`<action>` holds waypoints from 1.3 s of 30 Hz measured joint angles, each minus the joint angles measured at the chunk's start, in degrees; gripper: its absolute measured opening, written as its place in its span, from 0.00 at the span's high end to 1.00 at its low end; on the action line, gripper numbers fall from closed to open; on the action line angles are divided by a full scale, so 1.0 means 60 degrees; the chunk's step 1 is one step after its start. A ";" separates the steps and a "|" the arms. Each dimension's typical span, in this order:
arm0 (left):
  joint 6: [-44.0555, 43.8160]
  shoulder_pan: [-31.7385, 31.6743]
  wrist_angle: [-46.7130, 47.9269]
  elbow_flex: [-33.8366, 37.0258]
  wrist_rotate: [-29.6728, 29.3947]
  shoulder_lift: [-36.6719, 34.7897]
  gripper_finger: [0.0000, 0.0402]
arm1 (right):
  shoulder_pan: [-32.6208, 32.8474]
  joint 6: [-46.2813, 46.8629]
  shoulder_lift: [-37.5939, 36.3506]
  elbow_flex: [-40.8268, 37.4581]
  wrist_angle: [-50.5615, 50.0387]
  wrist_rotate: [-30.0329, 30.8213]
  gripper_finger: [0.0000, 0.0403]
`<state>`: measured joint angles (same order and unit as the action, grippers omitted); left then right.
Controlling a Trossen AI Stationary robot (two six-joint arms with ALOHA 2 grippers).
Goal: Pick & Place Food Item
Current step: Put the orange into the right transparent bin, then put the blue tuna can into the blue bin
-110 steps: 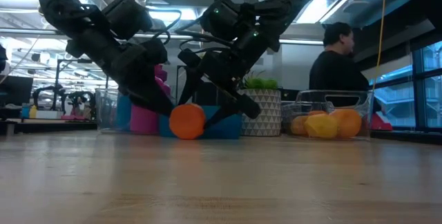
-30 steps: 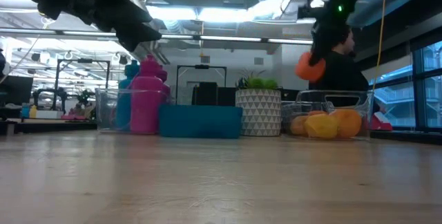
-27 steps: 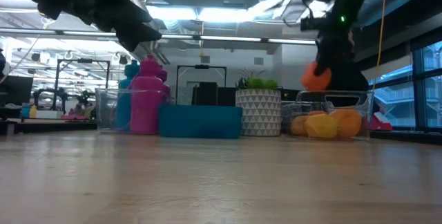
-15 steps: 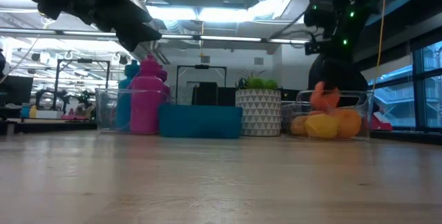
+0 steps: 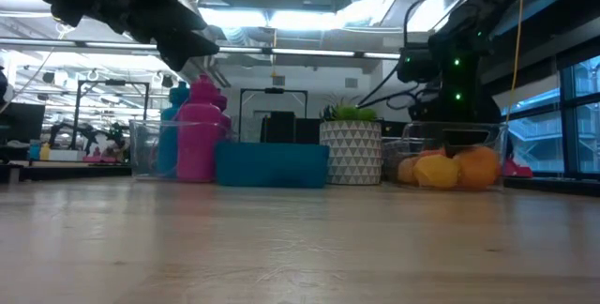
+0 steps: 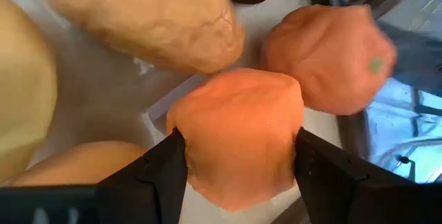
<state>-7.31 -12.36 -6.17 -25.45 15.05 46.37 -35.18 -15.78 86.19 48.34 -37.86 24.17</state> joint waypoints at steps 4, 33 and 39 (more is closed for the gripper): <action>-0.0066 0.0000 -0.0003 0.0000 0.0004 0.0001 0.44 | -0.0010 -0.0036 0.0226 0.0002 0.0002 -0.0107 0.46; 0.0031 -0.0004 0.0059 0.0000 0.0004 -0.0087 0.44 | 0.0607 -0.0569 -0.0733 0.2146 -0.0468 -0.1570 0.18; 0.0148 -0.0002 0.0645 0.0000 -0.0004 -0.0977 0.44 | 0.0659 0.0369 -0.2303 0.2153 0.1709 -0.4997 0.18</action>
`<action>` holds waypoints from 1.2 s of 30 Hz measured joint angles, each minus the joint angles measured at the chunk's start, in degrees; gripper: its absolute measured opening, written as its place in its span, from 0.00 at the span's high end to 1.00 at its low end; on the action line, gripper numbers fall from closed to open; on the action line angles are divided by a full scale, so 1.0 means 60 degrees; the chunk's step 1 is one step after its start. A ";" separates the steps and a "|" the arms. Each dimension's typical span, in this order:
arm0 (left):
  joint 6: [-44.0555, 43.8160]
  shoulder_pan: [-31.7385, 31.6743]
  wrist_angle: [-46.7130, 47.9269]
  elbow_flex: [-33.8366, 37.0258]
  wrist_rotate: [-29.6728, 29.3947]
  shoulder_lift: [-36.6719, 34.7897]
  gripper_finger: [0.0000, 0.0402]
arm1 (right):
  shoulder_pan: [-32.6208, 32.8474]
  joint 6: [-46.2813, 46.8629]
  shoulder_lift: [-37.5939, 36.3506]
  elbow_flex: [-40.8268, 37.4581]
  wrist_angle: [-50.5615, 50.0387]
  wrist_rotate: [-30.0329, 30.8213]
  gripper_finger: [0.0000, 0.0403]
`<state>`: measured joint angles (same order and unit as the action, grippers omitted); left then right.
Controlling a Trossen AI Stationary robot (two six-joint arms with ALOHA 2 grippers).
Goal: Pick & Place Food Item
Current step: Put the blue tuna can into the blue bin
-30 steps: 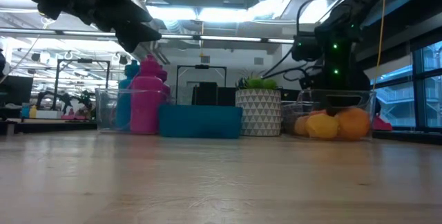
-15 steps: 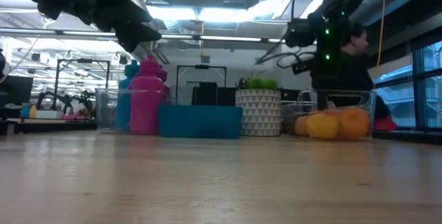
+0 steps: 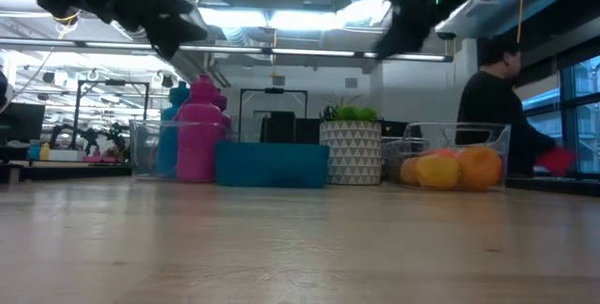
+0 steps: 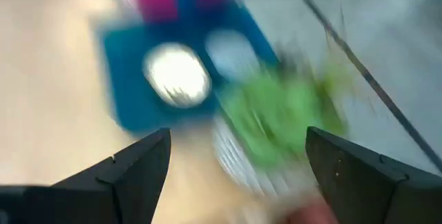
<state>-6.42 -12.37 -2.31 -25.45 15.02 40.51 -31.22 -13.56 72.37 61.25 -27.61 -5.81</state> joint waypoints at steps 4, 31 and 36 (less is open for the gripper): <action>0.0038 0.0002 0.0722 0.0000 -0.0279 -0.1000 0.44 | 0.0248 0.0833 -0.0424 0.0011 0.1771 -0.2099 0.18; -0.0551 0.3479 0.4702 -0.0796 -0.4562 -0.3567 0.44 | 0.4179 0.3176 0.5171 -0.0007 1.1596 -0.5315 0.18; -0.1010 0.4168 0.4965 -0.0685 -0.5506 -0.3431 0.44 | 0.4434 0.3188 0.5204 -0.0007 1.1802 -0.5215 0.18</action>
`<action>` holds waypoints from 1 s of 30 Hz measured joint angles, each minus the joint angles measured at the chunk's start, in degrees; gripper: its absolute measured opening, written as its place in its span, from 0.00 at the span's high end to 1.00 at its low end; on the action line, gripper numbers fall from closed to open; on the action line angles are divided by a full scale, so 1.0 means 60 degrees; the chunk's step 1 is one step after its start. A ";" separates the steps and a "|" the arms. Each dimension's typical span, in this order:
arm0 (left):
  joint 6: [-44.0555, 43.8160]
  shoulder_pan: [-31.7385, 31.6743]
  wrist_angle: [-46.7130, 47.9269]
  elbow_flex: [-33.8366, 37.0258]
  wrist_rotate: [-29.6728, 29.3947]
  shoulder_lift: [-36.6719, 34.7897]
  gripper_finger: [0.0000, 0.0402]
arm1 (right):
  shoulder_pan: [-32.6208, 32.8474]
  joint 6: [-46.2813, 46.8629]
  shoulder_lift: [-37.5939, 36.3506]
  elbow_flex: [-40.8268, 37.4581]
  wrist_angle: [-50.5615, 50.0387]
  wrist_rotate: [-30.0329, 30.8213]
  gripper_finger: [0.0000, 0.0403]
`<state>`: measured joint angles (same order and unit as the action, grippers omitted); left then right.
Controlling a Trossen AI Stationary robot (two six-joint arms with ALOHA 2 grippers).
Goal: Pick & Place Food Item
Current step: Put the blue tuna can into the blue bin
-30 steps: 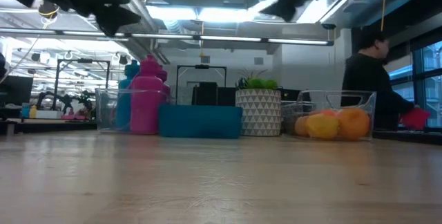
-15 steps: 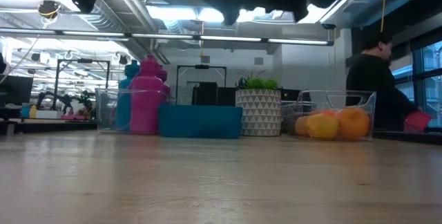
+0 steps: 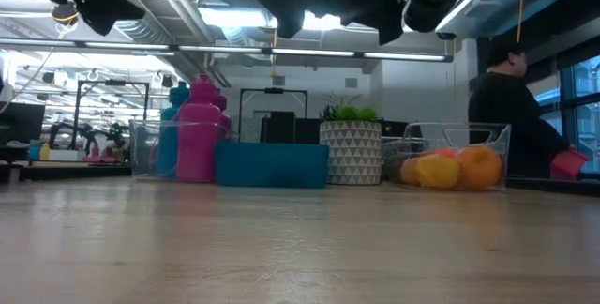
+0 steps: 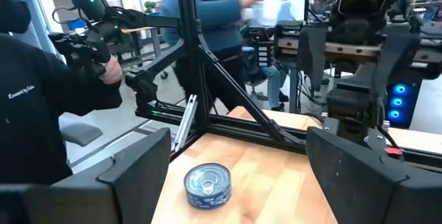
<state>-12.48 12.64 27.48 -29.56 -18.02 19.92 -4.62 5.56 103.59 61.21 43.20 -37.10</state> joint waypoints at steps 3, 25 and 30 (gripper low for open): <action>-0.0363 0.0366 0.0022 0.0000 -0.0079 0.0354 0.44 | 0.0104 0.0000 0.0000 0.0000 0.0007 0.0187 0.18; -0.3027 0.3926 -0.0575 -0.1189 -0.0115 0.4987 0.44 | 0.0333 0.0302 0.0004 0.0000 0.0068 0.1119 0.18; -0.3047 0.4835 -0.1353 -0.1275 -0.0315 0.5893 0.44 | 0.0604 0.0498 0.0004 0.0000 0.0306 0.1117 0.18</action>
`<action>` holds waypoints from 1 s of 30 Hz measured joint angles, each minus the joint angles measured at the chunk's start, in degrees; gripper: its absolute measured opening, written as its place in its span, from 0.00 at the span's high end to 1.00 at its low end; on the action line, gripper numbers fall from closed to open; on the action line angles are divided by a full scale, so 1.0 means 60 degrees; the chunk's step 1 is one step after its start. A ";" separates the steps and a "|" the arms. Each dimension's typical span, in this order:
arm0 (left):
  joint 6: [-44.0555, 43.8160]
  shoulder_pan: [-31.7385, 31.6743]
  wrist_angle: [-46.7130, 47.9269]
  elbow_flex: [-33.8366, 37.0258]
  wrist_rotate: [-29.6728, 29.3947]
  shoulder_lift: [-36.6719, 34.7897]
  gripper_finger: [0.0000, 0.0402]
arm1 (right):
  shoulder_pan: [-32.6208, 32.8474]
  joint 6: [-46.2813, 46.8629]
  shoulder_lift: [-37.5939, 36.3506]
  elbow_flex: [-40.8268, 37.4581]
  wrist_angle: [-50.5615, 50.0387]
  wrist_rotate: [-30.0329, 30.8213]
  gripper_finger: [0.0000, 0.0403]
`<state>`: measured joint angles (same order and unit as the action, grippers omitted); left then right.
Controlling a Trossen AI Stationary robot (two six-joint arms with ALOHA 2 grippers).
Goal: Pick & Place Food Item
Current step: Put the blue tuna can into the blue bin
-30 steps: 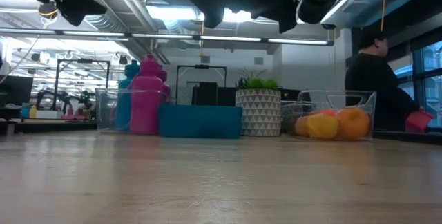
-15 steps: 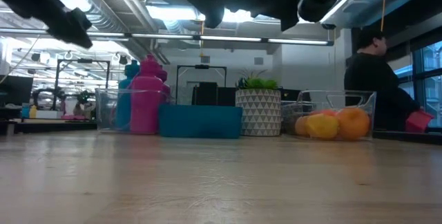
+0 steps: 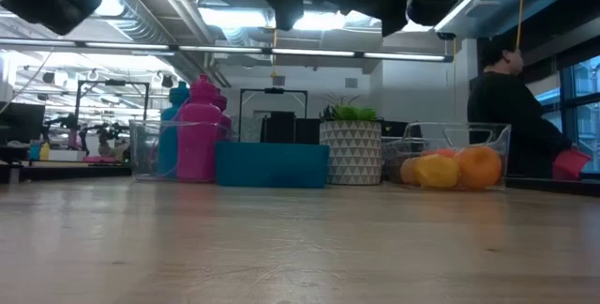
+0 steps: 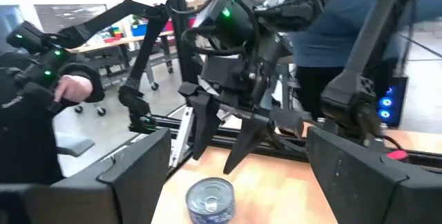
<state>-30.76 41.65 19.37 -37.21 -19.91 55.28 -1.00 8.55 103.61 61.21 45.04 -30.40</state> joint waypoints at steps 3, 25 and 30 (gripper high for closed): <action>-0.0106 0.0367 -0.0270 -0.0015 0.0137 0.0460 0.44 | 0.0184 0.0053 0.0002 0.0000 0.0066 0.0002 0.18; -0.1271 0.1869 -0.0709 -0.0820 0.0354 0.0949 0.44 | 0.1798 0.0406 0.0004 0.0000 0.1640 0.2938 0.18; -0.1264 0.1822 -0.0822 -0.0820 0.0146 0.0951 0.44 | 0.2143 0.0438 0.0004 0.0000 0.1639 0.3705 0.18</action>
<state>-38.35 52.58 14.43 -42.13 -19.03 60.98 11.86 11.18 103.63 61.21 54.87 -8.17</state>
